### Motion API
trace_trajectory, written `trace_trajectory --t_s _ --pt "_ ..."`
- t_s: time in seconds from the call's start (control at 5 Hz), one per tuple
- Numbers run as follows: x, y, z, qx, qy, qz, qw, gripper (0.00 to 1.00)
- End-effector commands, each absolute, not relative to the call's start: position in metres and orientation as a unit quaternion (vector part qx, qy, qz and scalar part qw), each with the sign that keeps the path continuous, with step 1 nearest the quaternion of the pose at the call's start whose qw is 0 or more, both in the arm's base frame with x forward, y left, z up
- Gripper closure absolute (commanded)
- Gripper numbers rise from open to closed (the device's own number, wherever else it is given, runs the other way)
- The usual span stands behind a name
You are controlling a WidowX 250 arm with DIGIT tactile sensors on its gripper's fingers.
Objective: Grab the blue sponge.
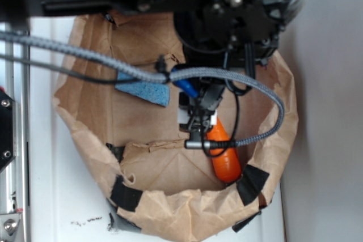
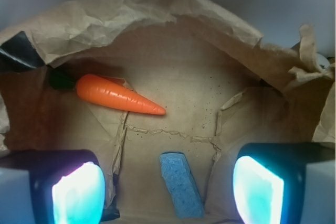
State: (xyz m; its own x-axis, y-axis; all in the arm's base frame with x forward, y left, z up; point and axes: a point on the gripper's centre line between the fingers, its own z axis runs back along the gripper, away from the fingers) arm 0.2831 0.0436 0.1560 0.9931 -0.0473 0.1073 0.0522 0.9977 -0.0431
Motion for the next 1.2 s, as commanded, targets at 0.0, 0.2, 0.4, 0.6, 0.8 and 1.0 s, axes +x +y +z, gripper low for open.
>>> trace_trajectory --t_s 0.0,0.2,0.4,0.6,0.8,1.0 --pt "0.257 0.062 0.124 0.019 -0.072 -0.055 0.996 0.0" --pt "0.242 0.066 0.088 0.042 -0.08 -0.07 0.993 0.0" --pt "0.24 0.071 0.067 0.052 -0.072 -0.073 0.993 0.0" --pt "0.251 0.072 0.034 0.083 -0.073 -0.075 0.991 0.0" --pt "0.258 0.068 0.013 0.098 -0.058 -0.077 0.991 0.0" --pt "0.256 0.064 0.01 0.102 -0.056 -0.073 0.991 1.0"
